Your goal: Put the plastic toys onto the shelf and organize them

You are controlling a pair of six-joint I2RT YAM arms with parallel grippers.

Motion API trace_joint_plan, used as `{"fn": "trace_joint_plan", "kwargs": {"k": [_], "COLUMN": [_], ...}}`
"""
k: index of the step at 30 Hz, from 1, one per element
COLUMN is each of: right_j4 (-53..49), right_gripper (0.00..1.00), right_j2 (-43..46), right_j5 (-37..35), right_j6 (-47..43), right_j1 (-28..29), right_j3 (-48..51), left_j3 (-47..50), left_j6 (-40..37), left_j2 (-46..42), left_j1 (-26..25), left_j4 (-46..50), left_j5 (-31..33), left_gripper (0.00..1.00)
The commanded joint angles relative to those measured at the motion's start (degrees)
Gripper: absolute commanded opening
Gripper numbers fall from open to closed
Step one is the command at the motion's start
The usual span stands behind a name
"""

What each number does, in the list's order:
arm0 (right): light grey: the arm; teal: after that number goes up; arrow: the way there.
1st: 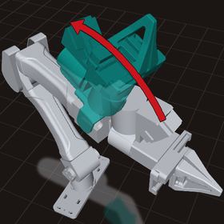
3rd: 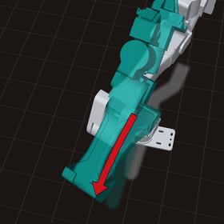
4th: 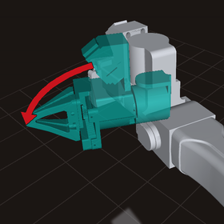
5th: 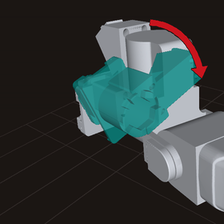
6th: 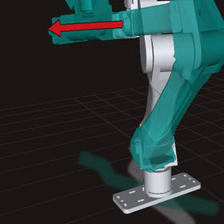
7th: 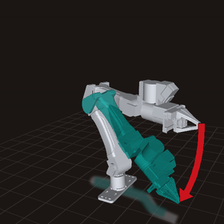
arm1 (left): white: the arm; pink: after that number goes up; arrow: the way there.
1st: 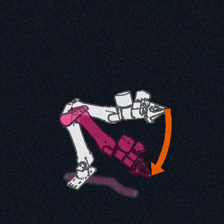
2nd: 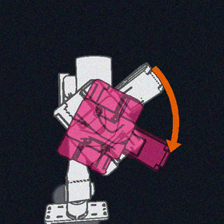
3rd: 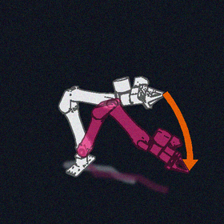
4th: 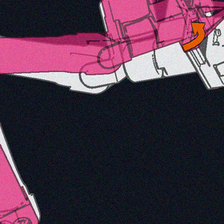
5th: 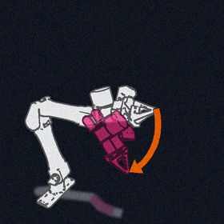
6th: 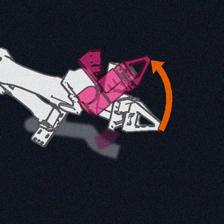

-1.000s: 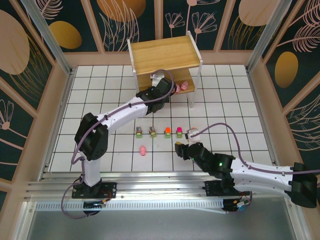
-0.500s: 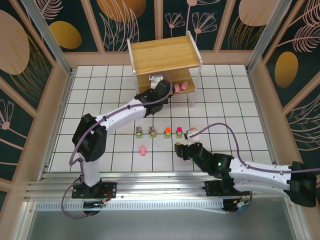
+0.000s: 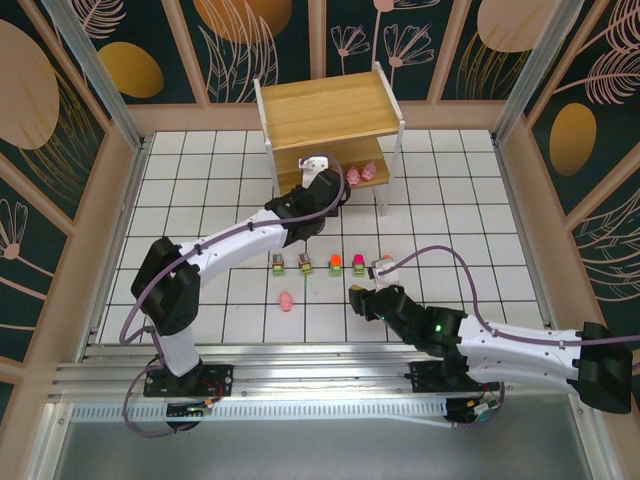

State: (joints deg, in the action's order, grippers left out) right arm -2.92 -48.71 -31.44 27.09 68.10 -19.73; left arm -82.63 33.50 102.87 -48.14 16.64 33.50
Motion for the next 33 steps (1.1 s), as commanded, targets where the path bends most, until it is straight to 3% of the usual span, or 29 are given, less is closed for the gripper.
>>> {"fn": "trace_joint_plan", "kwargs": {"k": [1,10,15,20,33], "right_j4": [0.81,0.18,-3.4,-6.6,-5.97], "right_gripper": [0.61,0.68,0.7,0.71,0.71], "right_j2": [-0.29,-7.08,-19.03,-28.77,-43.02], "right_j5": [-1.59,-1.61,-6.92,-7.89,-3.22], "right_j6": [-0.46,4.99,12.93,18.79,20.34], "right_j1": [0.59,2.04,9.2,14.1,15.85], "right_j3": [-0.22,-4.58,-11.94,-19.51,-29.93], "left_j3": [2.83,15.89,24.79,31.17,43.1], "left_j6": [1.47,2.83,3.02,2.36,1.67], "left_j2": [-4.28,-16.41,-24.02,-28.16,-36.42], "left_j1": [-1.25,-5.9,-6.07,-5.92,2.51], "left_j4": [-0.51,-1.26,-2.23,-3.32,-8.65], "left_j5": [1.28,4.22,5.69,5.75,-0.93], "left_gripper": [0.46,0.46,0.48,0.52,0.69]}}
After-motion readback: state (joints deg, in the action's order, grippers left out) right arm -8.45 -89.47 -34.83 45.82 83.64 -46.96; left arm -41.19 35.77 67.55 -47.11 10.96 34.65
